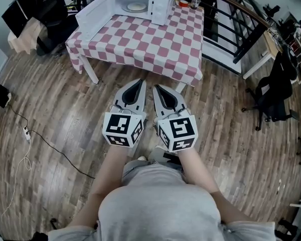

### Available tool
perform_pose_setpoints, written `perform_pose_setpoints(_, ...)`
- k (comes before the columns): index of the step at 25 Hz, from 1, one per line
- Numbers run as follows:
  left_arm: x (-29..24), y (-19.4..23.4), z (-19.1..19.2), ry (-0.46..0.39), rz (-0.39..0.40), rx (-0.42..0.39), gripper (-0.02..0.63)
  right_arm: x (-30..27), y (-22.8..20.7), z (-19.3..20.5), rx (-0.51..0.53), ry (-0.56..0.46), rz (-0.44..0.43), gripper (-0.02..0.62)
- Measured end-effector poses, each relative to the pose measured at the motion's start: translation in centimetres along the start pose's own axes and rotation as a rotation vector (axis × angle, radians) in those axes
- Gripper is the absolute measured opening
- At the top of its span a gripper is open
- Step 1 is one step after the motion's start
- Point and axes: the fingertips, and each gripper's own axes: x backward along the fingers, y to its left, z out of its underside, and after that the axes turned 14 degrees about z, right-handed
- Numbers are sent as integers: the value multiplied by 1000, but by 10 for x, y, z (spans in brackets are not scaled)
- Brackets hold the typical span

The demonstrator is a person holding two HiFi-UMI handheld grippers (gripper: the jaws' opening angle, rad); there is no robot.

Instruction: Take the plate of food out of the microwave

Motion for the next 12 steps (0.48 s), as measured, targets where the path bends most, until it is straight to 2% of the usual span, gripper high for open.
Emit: perform_pose_setpoints(12,-33,40,4,1,-7,10,3,-49,-9,5,-9,8,-5,25)
